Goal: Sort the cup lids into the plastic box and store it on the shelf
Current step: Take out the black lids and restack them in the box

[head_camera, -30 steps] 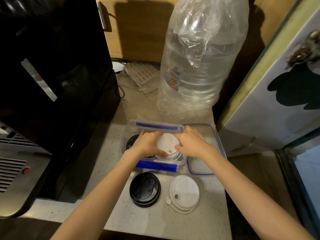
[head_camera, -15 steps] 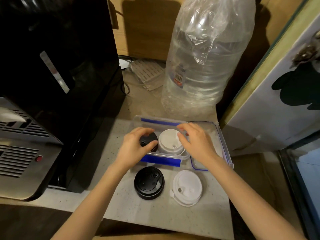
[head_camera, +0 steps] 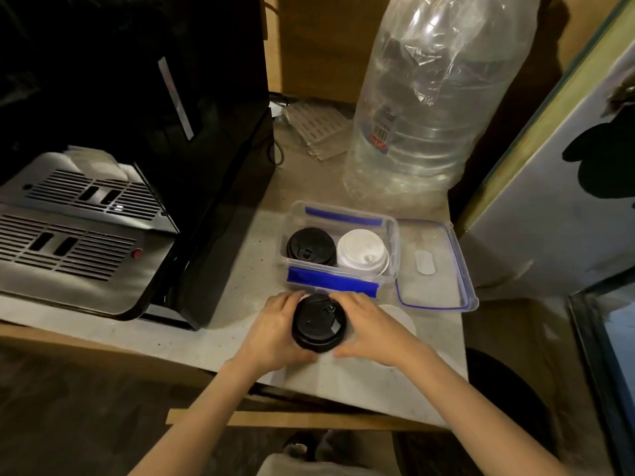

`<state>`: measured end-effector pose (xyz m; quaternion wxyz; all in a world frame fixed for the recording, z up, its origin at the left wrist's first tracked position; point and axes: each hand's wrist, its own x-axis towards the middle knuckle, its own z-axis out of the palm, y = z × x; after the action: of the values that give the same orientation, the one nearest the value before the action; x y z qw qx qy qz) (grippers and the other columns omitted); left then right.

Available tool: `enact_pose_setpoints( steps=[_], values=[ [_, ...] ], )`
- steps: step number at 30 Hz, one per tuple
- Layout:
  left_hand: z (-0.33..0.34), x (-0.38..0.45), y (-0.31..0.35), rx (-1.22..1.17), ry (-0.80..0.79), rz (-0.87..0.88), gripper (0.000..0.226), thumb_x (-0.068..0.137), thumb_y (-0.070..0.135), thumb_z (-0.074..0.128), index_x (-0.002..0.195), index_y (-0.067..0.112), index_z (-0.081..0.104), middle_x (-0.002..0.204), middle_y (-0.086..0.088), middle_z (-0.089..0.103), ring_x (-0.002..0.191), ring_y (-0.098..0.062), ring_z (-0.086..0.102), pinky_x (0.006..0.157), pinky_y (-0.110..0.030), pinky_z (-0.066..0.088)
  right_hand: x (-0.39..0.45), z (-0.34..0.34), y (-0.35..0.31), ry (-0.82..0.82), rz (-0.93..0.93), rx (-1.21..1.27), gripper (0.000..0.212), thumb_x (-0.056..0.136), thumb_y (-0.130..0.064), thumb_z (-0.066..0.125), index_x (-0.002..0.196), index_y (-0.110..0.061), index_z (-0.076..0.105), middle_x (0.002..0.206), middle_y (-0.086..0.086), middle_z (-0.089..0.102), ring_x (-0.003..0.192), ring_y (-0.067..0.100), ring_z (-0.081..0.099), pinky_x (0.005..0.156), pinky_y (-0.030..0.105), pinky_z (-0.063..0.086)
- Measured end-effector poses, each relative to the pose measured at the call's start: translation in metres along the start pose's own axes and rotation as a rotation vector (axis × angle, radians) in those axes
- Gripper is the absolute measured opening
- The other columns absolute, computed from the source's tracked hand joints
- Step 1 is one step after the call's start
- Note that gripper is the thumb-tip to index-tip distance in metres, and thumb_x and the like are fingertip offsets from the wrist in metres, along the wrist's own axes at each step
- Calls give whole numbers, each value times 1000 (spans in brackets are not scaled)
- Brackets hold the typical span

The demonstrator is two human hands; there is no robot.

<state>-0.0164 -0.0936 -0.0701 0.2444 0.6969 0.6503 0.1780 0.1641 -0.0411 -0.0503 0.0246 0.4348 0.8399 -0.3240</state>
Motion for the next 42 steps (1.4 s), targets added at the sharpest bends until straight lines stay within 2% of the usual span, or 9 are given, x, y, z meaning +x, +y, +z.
enact_pose_setpoints(
  steps=[12,17,21,24,29,33,35,38,42],
  values=[
    [5,-1,-3,-47,35,-16,88,52,47,80,128,22,44,127,0,57,116,-13,49,101,-24,37,9,8,-6,97,15,-107,87,62,-43,76,135,-26,31,130,0,49,114,17,46,94,31,47],
    [-21,-5,-1,-127,47,54,88,53,46,82,129,26,43,127,5,54,108,2,42,89,-5,29,-2,-11,-14,93,-30,52,91,64,-39,77,139,-28,27,136,-4,42,124,12,42,101,28,43],
    [-46,-1,6,-119,126,125,91,52,58,73,131,22,44,121,7,54,104,7,42,86,1,31,-4,-35,-23,144,-91,96,91,66,-36,76,141,-27,25,137,-6,38,126,10,38,102,25,36],
    [-60,13,13,-85,167,142,94,53,60,70,133,18,43,121,8,52,107,0,44,90,-9,32,5,-54,-26,172,-111,108,92,68,-33,76,143,-24,23,138,-4,37,127,10,36,104,25,33],
    [-74,49,22,-90,191,107,91,55,35,85,133,14,41,128,-5,56,116,-18,51,94,-23,37,30,-81,-18,241,-123,87,90,66,-32,78,141,-20,28,139,-1,42,128,14,38,107,30,34],
    [-81,76,25,-159,156,104,79,57,24,84,125,17,43,122,-2,58,114,-17,53,89,-19,38,51,-93,-12,285,-139,107,83,64,-30,79,134,-19,37,133,2,51,123,17,46,103,31,40],
    [-80,89,23,-148,123,64,72,58,21,83,120,16,45,121,-5,58,111,-20,54,88,-25,44,62,-96,-9,303,-140,113,74,62,-29,78,127,-20,44,123,2,58,115,17,53,96,29,45],
    [-75,103,17,-105,78,-5,67,58,24,81,114,19,44,119,-4,56,109,-21,53,87,-33,48,79,-94,-4,304,-143,105,69,60,-31,77,121,-20,49,115,3,63,107,20,58,88,38,51],
    [-68,112,4,63,98,-48,60,55,36,78,106,23,48,115,0,57,111,-21,48,90,-37,39,95,-85,4,271,-126,77,65,60,-30,78,117,-17,50,113,5,63,104,22,58,84,38,51]
  ],
)
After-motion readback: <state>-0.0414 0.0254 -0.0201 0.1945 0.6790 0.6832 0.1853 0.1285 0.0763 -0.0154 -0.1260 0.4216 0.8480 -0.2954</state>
